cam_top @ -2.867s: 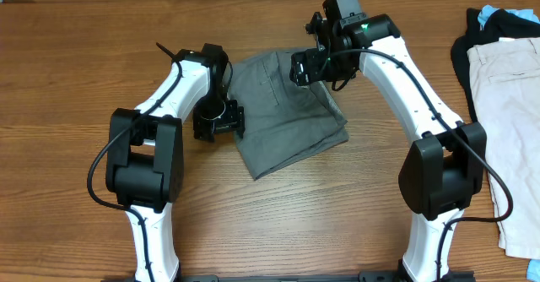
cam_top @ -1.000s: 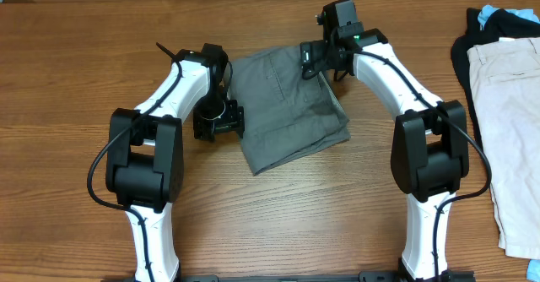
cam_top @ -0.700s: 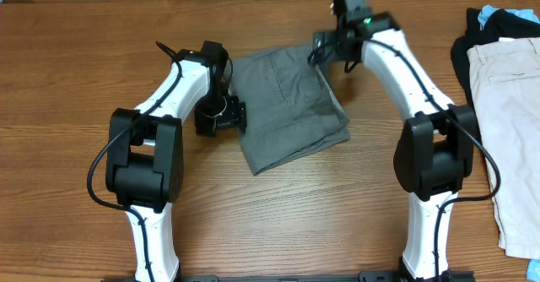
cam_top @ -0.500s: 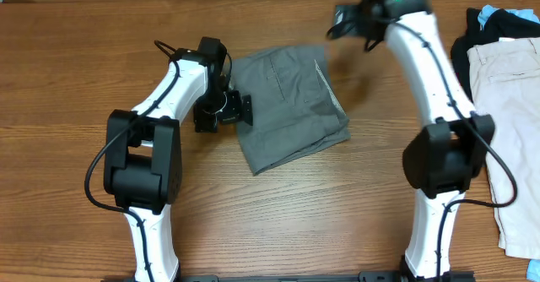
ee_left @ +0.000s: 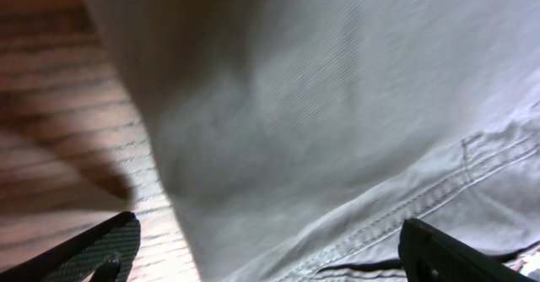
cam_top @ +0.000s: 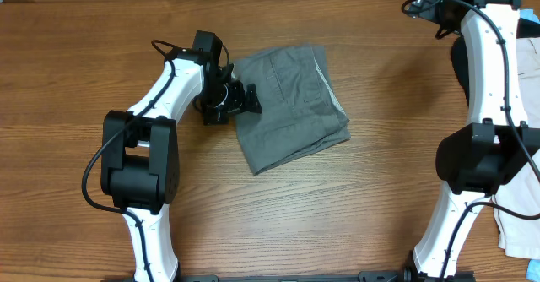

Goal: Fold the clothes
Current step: 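Grasp the folded grey pants with the left gripper and drag them left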

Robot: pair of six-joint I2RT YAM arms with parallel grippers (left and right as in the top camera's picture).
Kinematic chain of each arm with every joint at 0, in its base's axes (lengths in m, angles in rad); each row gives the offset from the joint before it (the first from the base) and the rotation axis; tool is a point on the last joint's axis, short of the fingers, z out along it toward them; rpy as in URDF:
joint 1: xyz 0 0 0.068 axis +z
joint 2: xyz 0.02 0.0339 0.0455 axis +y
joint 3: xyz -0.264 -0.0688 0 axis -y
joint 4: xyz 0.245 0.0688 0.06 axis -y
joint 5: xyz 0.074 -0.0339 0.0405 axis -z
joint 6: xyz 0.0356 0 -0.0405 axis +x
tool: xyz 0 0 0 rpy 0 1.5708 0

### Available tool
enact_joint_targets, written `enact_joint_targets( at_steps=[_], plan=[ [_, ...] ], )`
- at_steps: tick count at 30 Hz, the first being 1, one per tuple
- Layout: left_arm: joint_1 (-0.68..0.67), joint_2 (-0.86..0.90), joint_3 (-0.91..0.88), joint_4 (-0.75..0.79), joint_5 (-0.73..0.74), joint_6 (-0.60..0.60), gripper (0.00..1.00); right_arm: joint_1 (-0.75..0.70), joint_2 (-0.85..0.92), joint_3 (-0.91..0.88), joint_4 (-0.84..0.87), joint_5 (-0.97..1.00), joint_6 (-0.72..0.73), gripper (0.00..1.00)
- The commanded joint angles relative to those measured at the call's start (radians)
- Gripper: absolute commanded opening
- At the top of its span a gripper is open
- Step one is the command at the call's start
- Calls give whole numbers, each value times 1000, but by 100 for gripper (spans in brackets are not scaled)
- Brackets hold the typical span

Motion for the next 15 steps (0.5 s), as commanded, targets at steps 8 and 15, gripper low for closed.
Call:
enact_joint_targets(
  at_steps=[8,15],
  plan=[
    [4,-31,-23,61,22,-64,100,1,-23,21,0,7,5,100],
    [4,-31,-27,66,-34,-71,100,1,-23,21,0,7,5,100]
  ],
)
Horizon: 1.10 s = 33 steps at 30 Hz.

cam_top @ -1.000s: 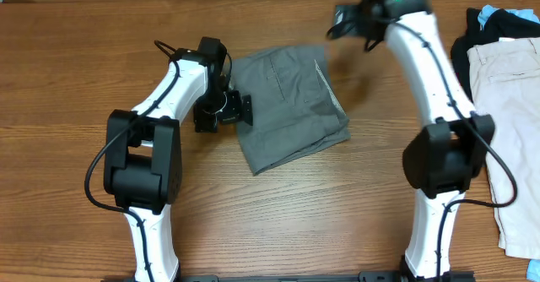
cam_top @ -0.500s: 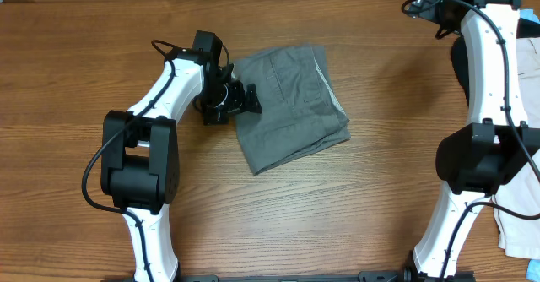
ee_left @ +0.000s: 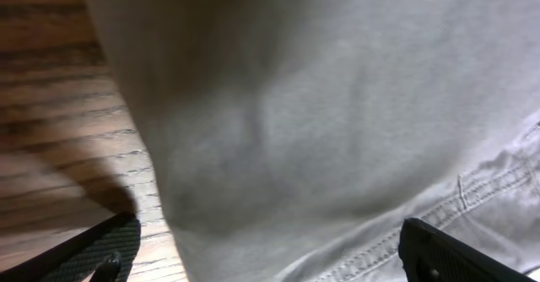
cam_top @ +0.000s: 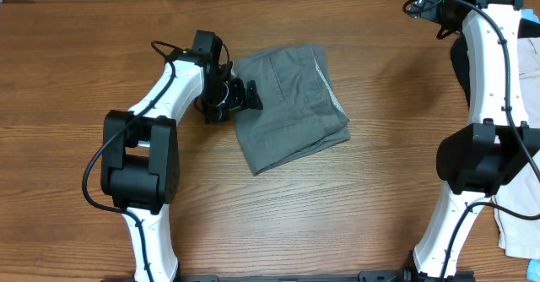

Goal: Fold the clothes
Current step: 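Grasp the folded grey pants with the left gripper and drag them left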

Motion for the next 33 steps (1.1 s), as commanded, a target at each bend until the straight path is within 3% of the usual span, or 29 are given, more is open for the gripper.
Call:
enact_joint_targets(
  at_steps=[1,12,13,15,17,20,33],
  plan=[
    [4,-31,-8,4,-23,-18,100,2,-23,21,2,7,5,100],
    [4,-31,-9,43,-74,-48,100,2,-23,21,2,7,5,100],
    [4,-31,-9,45,-74,-48,95,2,-23,21,2,7,5,100],
    [4,-31,-9,49,-74,-48,66,2,-23,21,2,7,5,100],
    [4,-31,-9,59,-76,-48,28,2,-23,21,2,7,5,100],
    [11,-31,-9,104,-98,-51,6,2,-23,21,2,7,5,100],
    [260,-31,-9,252,-206,-192,4,2,-23,21,2,7,5,100]
  ],
)
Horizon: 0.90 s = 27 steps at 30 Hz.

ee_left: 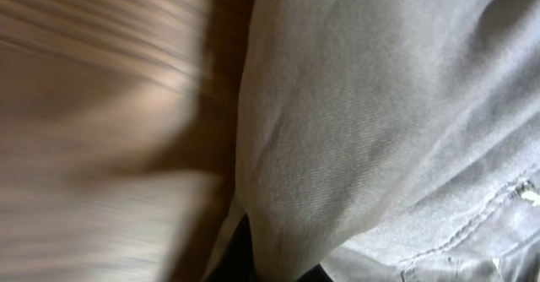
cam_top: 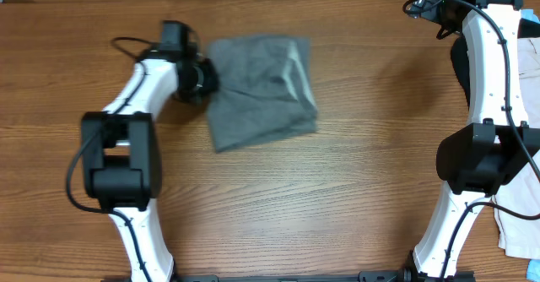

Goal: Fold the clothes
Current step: 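Grasp the folded grey pants with the left gripper and drag them left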

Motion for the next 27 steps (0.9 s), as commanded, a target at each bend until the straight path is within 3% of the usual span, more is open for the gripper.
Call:
enact_joint_targets(
  at_steps=[1,9,14,15,17,18,19,20,27],
  plan=[
    [135,-31,-3,23,-106,-67,4,2,-23,21,2,7,5,100],
    [462,-31,-3,39,-202,-159,4,2,-23,21,2,7,5,100],
    [663,-31,-3,37,-70,-212,5,2,-23,21,2,7,5,100],
    [677,-31,-3,35,-54,-211,9,2,-23,21,2,7,5,100],
    [718,-31,-3,10,-16,-212,39,2,-23,21,2,7,5,100],
    [730,-31,-3,-9,-6,-212,56,2,-23,21,2,7,5,100],
    [737,-31,-3,-28,7,-211,84,2,-23,21,2,7,5,100],
    [740,-31,-3,-52,16,-211,98,2,-23,21,2,7,5,100],
    [684,-31,-3,-235,112,-122,100,2,-23,21,2,7,5,100]
  ],
)
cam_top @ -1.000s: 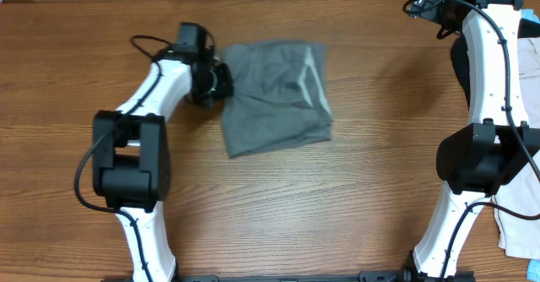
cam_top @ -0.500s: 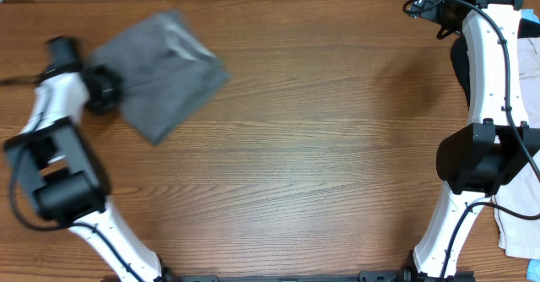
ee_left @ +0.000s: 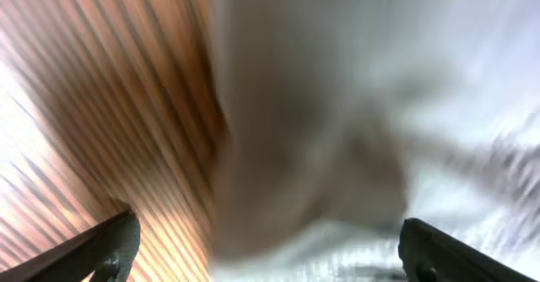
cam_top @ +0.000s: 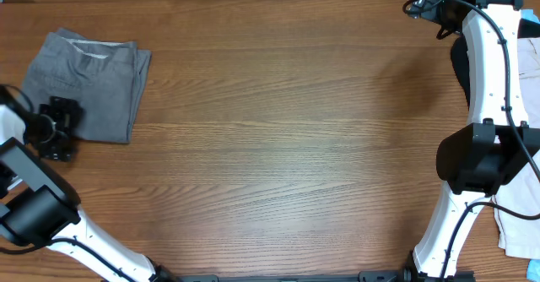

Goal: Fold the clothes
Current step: 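Grasp the folded grey pants with the left gripper and drag them left, then release the folded pants at the table's far left corner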

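Observation:
The folded grey garment (cam_top: 84,84) lies flat at the table's far left back corner. My left gripper (cam_top: 66,128) sits at the garment's near left edge. In the blurred left wrist view the left gripper (ee_left: 270,252) is open, its fingers (ee_left: 101,248) wide apart, with grey cloth (ee_left: 337,105) ahead of them and bare wood to the left. Nothing is held between them. My right arm (cam_top: 485,71) reaches up to the back right corner; its gripper end shows only as a dark tangle with cables.
A white cloth (cam_top: 523,223) lies at the right edge near the front. A dark item (cam_top: 460,62) and a pale one (cam_top: 530,62) lie behind the right arm. The wooden table (cam_top: 287,147) stretches between the two arms.
The left gripper was shut on the garment's left edge, left of the table's middle. Now the garment lies in the far left back corner and the gripper is open beside it.
The folded garment lay near the table's middle with the left gripper open at its left edge, the same at both first moments. Then the gripper was shut on that edge, garment shifted left. Now it rests at the far left, let go. The right arm stayed still.

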Robot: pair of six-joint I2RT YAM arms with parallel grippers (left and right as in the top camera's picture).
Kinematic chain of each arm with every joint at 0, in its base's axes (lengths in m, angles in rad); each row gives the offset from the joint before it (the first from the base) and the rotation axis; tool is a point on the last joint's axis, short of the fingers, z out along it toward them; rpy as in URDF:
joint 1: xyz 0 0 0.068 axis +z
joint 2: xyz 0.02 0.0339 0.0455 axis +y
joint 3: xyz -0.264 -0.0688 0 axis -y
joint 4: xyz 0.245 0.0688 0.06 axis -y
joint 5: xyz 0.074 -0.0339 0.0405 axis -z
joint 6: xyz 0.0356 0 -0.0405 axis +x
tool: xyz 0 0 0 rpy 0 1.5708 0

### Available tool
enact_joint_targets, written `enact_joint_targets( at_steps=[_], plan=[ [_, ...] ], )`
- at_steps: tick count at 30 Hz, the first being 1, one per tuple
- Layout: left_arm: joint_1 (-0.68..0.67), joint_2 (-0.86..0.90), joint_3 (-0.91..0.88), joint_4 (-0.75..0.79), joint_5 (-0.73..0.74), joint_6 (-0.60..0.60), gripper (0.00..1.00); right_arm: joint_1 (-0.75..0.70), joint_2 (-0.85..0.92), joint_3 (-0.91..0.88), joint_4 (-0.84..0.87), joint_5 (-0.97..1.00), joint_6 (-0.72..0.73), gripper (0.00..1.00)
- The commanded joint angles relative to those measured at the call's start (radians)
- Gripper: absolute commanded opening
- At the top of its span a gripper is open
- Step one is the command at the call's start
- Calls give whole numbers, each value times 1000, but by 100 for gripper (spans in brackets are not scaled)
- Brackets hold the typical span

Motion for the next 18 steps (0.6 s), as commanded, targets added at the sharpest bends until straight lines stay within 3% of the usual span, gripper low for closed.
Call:
enact_joint_targets(
  at_steps=[1,5,10,18],
  plan=[
    [-55,-31,-3,-53,61,59,100,2,-23,21,2,8,5,100],
    [-103,-31,-3,-79,-43,61,98,2,-23,21,2,8,5,100],
    [-143,-31,-4,-69,-149,57,78,2,-23,21,2,8,5,100],
    [-182,-13,-5,81,-173,59,75,2,-23,21,2,8,5,100]
  ],
)
